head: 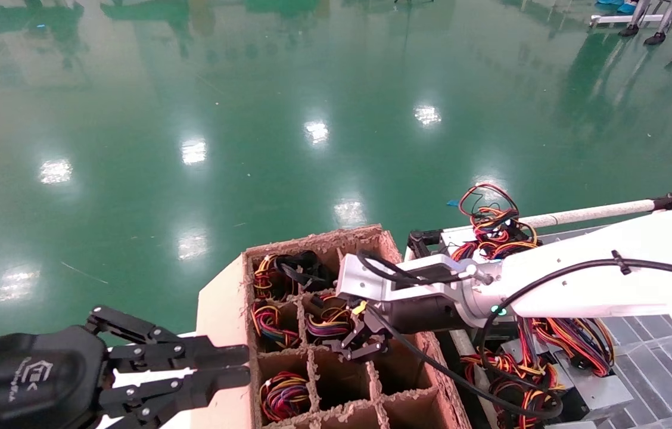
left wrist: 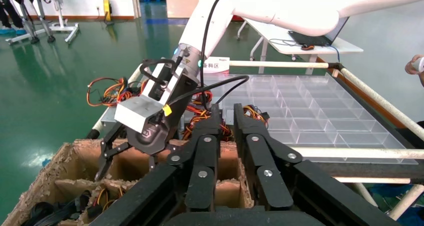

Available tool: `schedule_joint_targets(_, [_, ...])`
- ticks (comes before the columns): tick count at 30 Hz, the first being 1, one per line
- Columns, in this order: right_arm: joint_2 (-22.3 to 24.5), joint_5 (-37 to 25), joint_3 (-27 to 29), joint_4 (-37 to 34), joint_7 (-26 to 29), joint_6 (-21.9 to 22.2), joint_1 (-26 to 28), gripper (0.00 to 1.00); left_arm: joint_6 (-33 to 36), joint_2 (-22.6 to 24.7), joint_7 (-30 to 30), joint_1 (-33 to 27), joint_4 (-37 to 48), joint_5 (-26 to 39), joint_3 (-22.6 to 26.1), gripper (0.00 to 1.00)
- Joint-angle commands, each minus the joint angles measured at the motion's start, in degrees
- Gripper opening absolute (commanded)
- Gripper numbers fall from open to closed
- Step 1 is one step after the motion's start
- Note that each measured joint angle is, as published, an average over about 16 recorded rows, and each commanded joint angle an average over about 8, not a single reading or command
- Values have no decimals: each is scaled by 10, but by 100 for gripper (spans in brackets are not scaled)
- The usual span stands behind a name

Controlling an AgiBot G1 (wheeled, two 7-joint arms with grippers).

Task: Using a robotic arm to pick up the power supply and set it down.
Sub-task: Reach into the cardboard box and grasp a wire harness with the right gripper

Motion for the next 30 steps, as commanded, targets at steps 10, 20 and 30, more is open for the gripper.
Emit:
schedule_joint_targets(10, [-9,-15,-9,-8,11,2,1,0,0,0,0,0,0,0,0,100])
schedule_joint_targets(20, [-10,-22,-13,-14,16,3,-2,0,0,0,0,0,0,0,0,100])
schedule_joint_targets(30, [-6,-19,-12,-15,17,-1,0,0,0,0,0,0,0,0,0,100])
